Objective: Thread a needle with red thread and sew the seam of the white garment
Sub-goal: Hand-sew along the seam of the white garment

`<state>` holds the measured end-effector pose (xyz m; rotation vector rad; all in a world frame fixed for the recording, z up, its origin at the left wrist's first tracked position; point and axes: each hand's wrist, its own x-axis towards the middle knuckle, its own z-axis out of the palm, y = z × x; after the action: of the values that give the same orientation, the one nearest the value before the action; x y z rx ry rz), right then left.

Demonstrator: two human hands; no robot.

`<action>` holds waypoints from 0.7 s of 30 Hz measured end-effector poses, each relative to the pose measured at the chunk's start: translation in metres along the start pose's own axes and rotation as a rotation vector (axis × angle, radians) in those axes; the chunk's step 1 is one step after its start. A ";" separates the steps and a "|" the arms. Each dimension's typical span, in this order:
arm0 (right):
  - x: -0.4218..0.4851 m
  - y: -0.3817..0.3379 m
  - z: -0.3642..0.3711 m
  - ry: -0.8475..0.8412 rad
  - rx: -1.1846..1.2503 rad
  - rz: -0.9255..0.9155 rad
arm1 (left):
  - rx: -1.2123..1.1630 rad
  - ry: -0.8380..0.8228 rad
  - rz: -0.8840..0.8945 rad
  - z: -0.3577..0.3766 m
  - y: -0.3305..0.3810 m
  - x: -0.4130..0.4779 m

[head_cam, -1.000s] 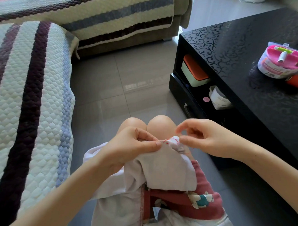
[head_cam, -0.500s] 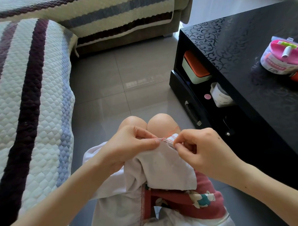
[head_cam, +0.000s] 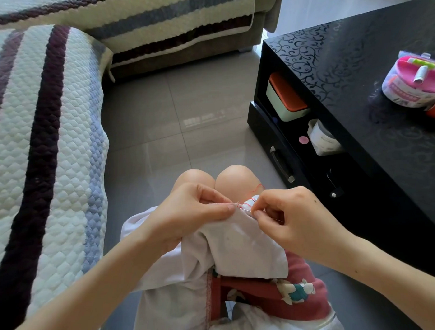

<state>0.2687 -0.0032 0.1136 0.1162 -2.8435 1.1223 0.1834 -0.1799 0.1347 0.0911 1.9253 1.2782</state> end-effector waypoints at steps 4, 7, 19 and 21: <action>0.003 -0.006 0.000 -0.025 -0.061 -0.035 | 0.066 0.009 0.051 0.003 -0.001 0.001; 0.006 -0.010 0.003 -0.038 -0.091 -0.052 | 0.053 -0.032 0.056 0.006 0.000 0.000; -0.003 -0.004 -0.008 -0.014 0.230 0.079 | 0.046 0.007 0.015 0.005 0.001 -0.003; -0.003 -0.002 -0.009 -0.037 0.310 0.117 | 0.032 -0.003 0.016 0.005 0.001 -0.004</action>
<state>0.2723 0.0016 0.1217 -0.0117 -2.7152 1.5955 0.1887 -0.1780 0.1368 0.1250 1.9465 1.2578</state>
